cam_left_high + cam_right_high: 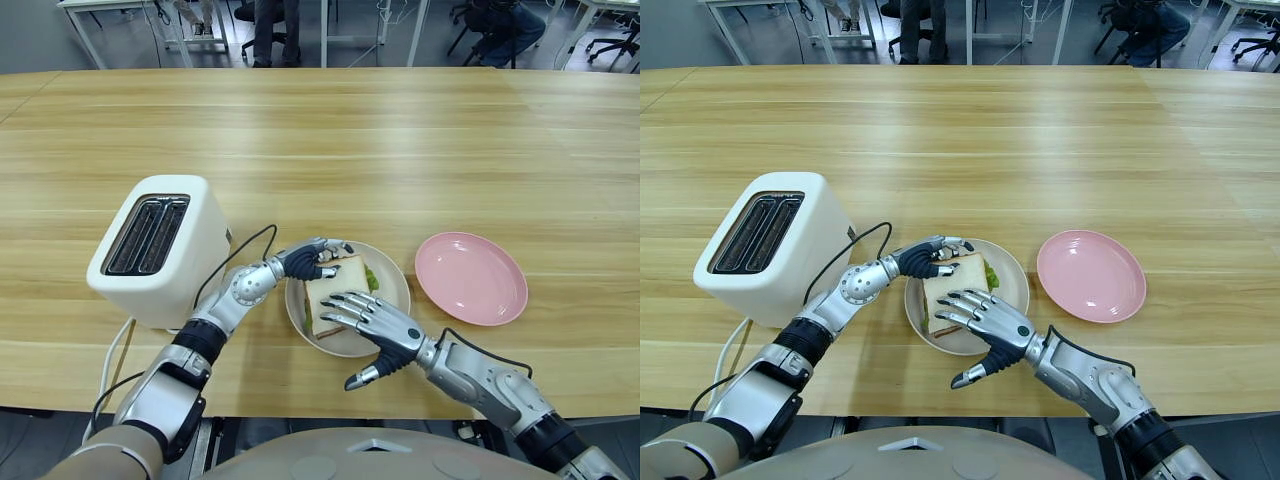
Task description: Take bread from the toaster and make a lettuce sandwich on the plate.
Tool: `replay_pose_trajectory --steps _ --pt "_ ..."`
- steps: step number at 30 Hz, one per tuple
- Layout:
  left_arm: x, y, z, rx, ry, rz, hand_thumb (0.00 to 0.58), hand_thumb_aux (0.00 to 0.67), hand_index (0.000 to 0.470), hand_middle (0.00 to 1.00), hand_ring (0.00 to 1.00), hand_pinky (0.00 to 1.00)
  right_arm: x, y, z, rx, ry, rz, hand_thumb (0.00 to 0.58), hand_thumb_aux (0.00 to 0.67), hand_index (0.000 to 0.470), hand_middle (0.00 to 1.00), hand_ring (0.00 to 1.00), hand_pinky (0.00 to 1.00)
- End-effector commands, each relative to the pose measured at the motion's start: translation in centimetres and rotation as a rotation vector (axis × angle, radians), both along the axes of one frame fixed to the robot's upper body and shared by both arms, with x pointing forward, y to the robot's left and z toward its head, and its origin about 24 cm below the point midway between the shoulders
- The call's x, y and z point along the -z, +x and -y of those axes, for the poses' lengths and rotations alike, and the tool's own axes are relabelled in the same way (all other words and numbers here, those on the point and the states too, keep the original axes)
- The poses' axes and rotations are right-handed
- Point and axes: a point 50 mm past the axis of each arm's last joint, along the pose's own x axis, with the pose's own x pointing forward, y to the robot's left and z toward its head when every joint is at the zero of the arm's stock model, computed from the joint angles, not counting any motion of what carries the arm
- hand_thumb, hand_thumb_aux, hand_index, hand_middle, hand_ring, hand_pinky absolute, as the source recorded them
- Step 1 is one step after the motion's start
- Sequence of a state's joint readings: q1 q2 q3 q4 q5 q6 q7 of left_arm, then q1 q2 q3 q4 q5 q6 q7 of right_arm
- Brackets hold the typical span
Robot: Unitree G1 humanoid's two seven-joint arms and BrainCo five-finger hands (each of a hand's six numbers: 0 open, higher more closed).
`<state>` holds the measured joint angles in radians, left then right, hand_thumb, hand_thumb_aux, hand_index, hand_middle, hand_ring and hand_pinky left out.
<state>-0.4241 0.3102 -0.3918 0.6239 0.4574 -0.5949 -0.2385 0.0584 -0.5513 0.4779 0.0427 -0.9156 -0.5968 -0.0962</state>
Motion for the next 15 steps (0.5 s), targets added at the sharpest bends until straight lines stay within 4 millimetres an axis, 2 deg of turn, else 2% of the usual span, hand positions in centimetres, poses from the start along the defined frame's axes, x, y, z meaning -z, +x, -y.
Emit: replay_pose_trajectory --steps 1,2,3,4,7,10,15 --pt "-1.9 0.7 0.6 -0.027 0.037 0.27 0.0 0.0 0.0 1.0 1.0 1.0 4.0 -0.8 1.2 0.044 -0.185 -0.248 0.0 0.0 0.0 0.0 0.0 0.0" --pt "-2.6 0.9 0.4 -0.052 0.033 0.338 0.0 0.0 0.0 0.53 0.53 0.53 4.2 -0.8 1.2 0.042 -0.194 -0.264 0.0 0.0 0.0 0.0 0.0 0.0" --pt "-3.5 1.2 0.1 -0.098 0.015 0.42 0.0 0.0 0.0 0.53 0.53 0.53 4.4 -0.7 1.2 0.04 -0.211 -0.278 0.0 0.0 0.0 0.0 0.0 0.0" --pt "-4.5 1.4 -0.3 -0.129 -0.002 0.499 0.0 0.0 0.0 0.0 0.0 0.0 4.5 -0.7 1.2 0.034 -0.227 -0.289 0.0 0.0 0.0 0.0 0.0 0.0" --pt "-7.7 1.2 -1.7 -0.224 -0.084 0.715 0.0 0.0 0.0 0.0 0.0 0.0 4.3 -0.5 1.1 0.038 -0.205 -0.311 0.0 0.0 0.0 0.0 0.0 0.0" --pt "-9.8 0.3 -3.1 -0.295 -0.19 0.8 0.0 0.0 0.0 0.0 0.0 0.0 3.2 0.1 0.8 0.064 -0.097 -0.325 0.0 0.0 0.0 0.0 0.0 0.0" --pt "-11.4 -3.1 -5.0 -0.356 -0.469 0.719 0.0 0.0 0.0 0.0 0.0 0.0 -1.2 2.8 1.1 0.217 0.316 -0.358 0.0 0.0 0.0 0.0 0.0 0.0"
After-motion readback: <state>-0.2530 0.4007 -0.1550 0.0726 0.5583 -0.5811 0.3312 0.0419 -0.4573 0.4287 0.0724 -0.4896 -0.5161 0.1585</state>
